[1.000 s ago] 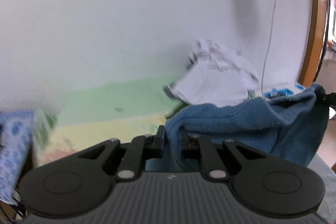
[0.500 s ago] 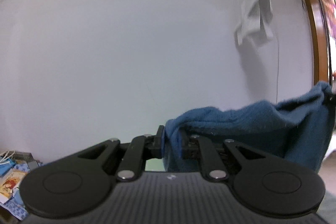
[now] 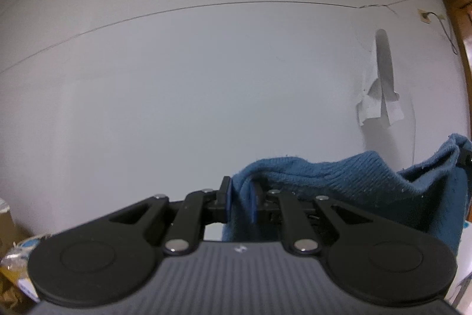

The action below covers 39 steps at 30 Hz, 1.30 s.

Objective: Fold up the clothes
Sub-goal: 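Lift the blue sweater again and shake it out with both grippers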

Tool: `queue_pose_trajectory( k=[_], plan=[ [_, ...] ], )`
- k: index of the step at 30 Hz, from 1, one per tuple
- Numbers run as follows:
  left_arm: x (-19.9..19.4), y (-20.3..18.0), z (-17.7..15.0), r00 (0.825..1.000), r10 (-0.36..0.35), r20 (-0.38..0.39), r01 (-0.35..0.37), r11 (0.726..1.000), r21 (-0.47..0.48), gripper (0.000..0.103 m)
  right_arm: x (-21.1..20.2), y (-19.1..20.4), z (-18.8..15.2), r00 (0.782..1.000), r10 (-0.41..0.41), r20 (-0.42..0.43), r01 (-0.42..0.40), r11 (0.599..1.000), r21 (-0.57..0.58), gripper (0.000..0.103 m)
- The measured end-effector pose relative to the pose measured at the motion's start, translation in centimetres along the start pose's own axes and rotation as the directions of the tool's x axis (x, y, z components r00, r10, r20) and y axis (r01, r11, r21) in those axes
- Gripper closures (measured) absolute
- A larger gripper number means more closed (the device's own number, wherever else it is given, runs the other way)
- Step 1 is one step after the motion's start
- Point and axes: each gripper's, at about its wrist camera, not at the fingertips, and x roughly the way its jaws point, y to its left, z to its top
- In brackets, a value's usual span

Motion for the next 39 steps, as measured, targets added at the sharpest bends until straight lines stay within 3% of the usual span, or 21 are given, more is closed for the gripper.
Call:
queue_pose_trajectory(
  k=[3, 7, 13, 18, 22, 29, 35, 39],
  plan=[
    [-0.6, -0.2, 0.4, 0.999, 0.04, -0.004, -0.04, 0.999, 0.003, 0.092, -0.7, 0.4, 0.6, 0.998, 0.065, 0.023, -0.065, 0.998, 0.002, 0.088],
    [-0.4, -0.8, 0.1, 0.997, 0.079, -0.012, -0.079, 0.997, 0.018, 0.091, -0.5, 0.8, 0.5, 0.996, 0.087, 0.036, -0.086, 0.996, -0.027, 0.088],
    [6.0, -2.1, -3.5, 0.987, 0.12, -0.108, -0.113, 0.991, 0.066, 0.091, 5.4, -1.1, -3.6, 0.995, -0.02, -0.097, 0.014, 0.998, -0.069, 0.088],
    [15.7, -2.7, -9.7, 0.961, 0.068, -0.267, -0.049, 0.996, 0.077, 0.091, 12.0, -3.4, -9.9, 0.955, -0.164, -0.247, 0.134, 0.982, -0.135, 0.088],
    [23.4, -3.2, -14.7, 0.92, 0.028, -0.39, 0.003, 0.997, 0.078, 0.091, 17.6, -5.9, -15.3, 0.89, -0.283, -0.356, 0.228, 0.955, -0.189, 0.088],
    [35.8, -4.2, -24.6, 0.822, 0.007, -0.569, 0.063, 0.993, 0.103, 0.091, 26.0, -9.5, -24.3, 0.762, -0.43, -0.484, 0.334, 0.902, -0.275, 0.089],
    [41.5, -4.1, -31.9, 0.712, 0.0, -0.702, 0.094, 0.991, 0.096, 0.085, 30.7, -12.6, -31.7, 0.625, -0.53, -0.573, 0.387, 0.848, -0.362, 0.089],
    [44.3, -4.2, -34.3, 0.683, 0.006, -0.73, 0.119, 0.986, 0.12, 0.077, 33.2, -15.3, -35.1, 0.52, -0.591, -0.617, 0.432, 0.805, -0.408, 0.084]
  ],
)
